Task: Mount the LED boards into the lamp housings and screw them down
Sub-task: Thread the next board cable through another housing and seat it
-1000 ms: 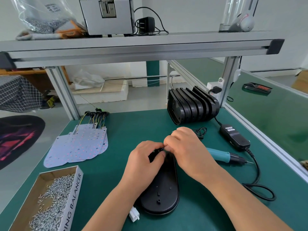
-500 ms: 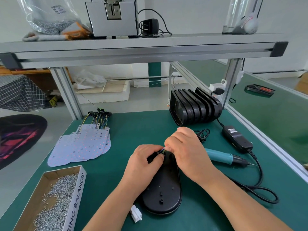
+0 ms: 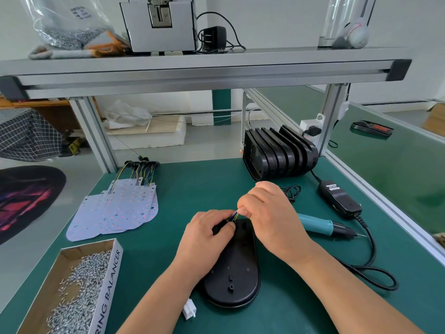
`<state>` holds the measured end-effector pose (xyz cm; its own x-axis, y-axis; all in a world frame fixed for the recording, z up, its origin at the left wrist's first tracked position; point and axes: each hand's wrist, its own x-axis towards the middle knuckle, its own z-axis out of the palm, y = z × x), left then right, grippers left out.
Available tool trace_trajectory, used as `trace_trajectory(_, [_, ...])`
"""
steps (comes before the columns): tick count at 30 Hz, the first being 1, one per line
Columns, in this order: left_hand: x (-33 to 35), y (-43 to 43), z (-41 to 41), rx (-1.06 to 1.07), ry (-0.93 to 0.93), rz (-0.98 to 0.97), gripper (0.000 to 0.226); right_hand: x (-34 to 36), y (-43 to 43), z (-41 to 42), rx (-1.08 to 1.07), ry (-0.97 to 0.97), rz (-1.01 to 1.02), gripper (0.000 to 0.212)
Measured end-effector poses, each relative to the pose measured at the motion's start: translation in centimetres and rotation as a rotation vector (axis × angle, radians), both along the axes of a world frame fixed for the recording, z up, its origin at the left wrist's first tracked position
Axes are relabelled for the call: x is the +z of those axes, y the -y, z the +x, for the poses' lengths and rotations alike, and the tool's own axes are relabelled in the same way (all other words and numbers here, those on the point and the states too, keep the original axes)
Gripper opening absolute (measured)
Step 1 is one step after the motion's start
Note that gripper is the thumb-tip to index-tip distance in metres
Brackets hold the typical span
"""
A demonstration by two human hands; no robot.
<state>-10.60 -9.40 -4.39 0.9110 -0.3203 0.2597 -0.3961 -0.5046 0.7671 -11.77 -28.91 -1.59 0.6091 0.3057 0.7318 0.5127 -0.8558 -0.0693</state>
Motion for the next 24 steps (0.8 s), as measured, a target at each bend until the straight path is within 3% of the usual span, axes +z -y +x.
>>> trace_trajectory(4, [-0.1,-0.3,0.3,-0.022,-0.011,-0.091,0.04,-0.2,0.1,-0.1,-0.037,-0.055,0.011,0.026])
trace_trajectory(7, [0.2,-0.1,0.4,-0.049,0.008,-0.137,0.027,-0.1,0.3,0.1,-0.031,-0.048,0.019,0.024])
trace_trajectory(13, [0.2,0.3,1.0,-0.035,0.083,0.003,0.025,-0.8,0.3,0.3,-0.004,-0.015,0.041,0.019])
trace_trajectory(19, [0.3,0.3,0.8,-0.031,0.037,-0.013,0.026,-0.3,0.7,0.1,-0.009,-0.022,0.03,0.017])
trace_trajectory(24, [0.5,-0.8,0.5,-0.041,-0.11,0.088,0.063,0.3,1.7,-0.3,-0.089,-0.108,-0.136,0.014])
